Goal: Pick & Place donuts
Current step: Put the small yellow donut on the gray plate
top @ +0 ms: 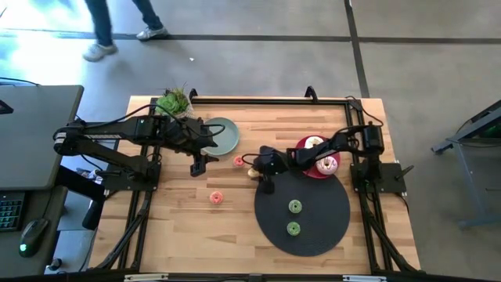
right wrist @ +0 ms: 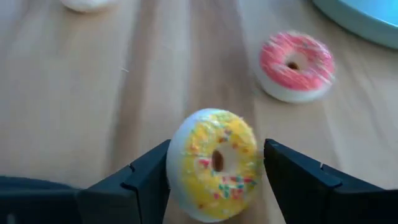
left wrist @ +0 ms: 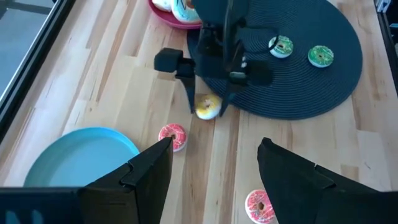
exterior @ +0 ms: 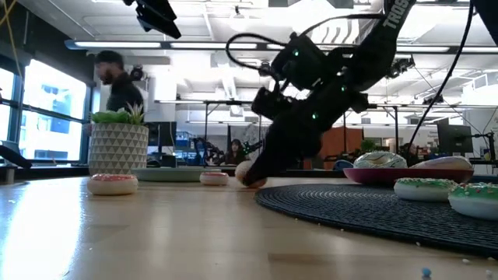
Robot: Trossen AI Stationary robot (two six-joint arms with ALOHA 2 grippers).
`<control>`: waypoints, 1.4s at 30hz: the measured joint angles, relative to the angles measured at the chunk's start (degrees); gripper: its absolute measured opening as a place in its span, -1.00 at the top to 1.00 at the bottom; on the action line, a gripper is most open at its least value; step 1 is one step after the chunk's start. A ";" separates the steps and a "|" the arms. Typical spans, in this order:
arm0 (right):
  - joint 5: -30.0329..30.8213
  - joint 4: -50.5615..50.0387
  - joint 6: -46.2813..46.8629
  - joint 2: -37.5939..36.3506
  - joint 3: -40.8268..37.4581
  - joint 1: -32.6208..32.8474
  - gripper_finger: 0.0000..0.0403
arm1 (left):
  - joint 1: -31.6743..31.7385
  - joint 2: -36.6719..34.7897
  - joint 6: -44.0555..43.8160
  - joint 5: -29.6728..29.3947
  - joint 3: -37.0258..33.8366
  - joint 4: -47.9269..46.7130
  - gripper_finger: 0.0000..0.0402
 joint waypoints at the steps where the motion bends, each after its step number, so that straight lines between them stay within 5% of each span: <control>1: 1.37 0.02 -0.32 0.36 0.00 0.00 -0.16 | 0.00 0.00 0.00 -0.02 0.00 0.00 -0.13; 8: 2.52 0.54 -1.22 0.73 0.00 0.02 -0.13 | 0.00 0.00 0.00 -0.15 0.00 -0.02 -0.13; 15: 2.61 1.20 -0.40 0.82 -0.02 0.04 0.11 | 0.00 -0.02 -0.17 -0.26 0.00 -0.11 -0.13; 21: 2.84 1.87 -2.37 -0.11 1.50 -0.02 0.27 | 0.00 -2.84 0.07 -6.91 0.00 -3.30 -0.13; 31: 5.98 10.56 -7.42 8.19 22.21 -5.27 0.28 | 0.00 -10.76 -0.08 -16.05 0.04 -4.20 -0.13; 42: 9.18 -15.36 -6.43 23.05 45.28 -9.81 0.29 | 0.00 -12.74 -3.06 -14.68 0.04 -5.26 -0.13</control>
